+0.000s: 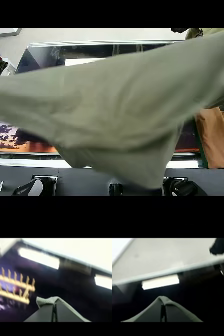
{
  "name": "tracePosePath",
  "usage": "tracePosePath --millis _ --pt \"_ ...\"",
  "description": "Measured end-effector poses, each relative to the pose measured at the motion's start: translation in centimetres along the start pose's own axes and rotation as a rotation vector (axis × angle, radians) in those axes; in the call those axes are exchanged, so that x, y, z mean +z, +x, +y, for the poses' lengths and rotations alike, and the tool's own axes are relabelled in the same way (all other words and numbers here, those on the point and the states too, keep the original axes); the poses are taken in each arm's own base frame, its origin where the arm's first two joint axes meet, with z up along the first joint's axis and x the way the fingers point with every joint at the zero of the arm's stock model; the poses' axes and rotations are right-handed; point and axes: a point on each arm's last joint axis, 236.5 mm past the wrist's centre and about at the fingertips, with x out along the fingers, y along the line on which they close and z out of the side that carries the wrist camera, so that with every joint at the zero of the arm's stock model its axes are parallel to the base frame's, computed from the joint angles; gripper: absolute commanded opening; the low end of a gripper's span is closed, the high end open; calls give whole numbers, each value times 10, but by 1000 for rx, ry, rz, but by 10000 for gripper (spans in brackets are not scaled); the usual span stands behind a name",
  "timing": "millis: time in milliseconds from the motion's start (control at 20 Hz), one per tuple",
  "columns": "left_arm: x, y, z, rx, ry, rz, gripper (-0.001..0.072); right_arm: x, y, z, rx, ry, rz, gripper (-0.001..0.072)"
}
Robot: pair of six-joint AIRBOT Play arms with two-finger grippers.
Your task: Fold the clothes and pants, and hang the long-sleeved shirts on hangers.
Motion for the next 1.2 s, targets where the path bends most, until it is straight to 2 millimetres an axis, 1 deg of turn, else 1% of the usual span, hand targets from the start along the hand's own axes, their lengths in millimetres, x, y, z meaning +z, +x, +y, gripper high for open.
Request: tracePosePath --millis 50,100,200,250,300,350,400,500,550,600,650,750,850,900,950,1050,1150,1200 --pt "-8 26 3 -17 -9 72 12 -17 30 0 -39 -18 64 28" --pt "-17 53 6 -33 -16 143 11 -39 66 3 -71 -42 134 28" --pt "-46 117 11 -57 -30 314 11 -90 136 10 -91 -48 282 29" --pt "-67 152 13 -60 -32 407 11 -119 169 12 -80 -28 359 28" --pt "-89 185 15 -61 -33 490 12 -154 204 13 -61 11 451 29" --pt "-115 220 16 -61 -31 571 11 -184 233 11 -37 55 529 29" --pt "-139 251 16 -60 -31 636 11 -214 261 7 -12 108 596 29" --pt "-191 307 16 -56 -33 747 11 -265 305 -10 11 215 701 30" --pt "-217 330 16 -55 -36 791 12 -287 322 -18 20 268 741 31" --pt "-239 348 16 -54 -39 826 12 -308 336 -25 30 323 778 32" --pt "-260 363 16 -53 -40 857 12 -327 347 -31 39 369 810 81" --pt "-290 382 15 -52 -45 898 13 -354 361 -38 53 432 854 273" --pt "-308 392 15 -50 -48 921 12 -369 366 -42 68 467 887 435" --pt "-313 394 15 -50 -48 929 13 -370 365 -45 85 477 902 492" --pt "-315 396 15 -49 -48 932 13 -368 361 -49 111 480 919 489" --pt "-317 396 15 -49 -49 939 13 -355 345 -63 169 475 960 489" --pt "-319 392 15 -50 -47 961 13 -339 319 -88 203 453 1003 487" --pt "-320 389 15 -51 -48 972 13 -336 301 -103 205 442 1038 483"
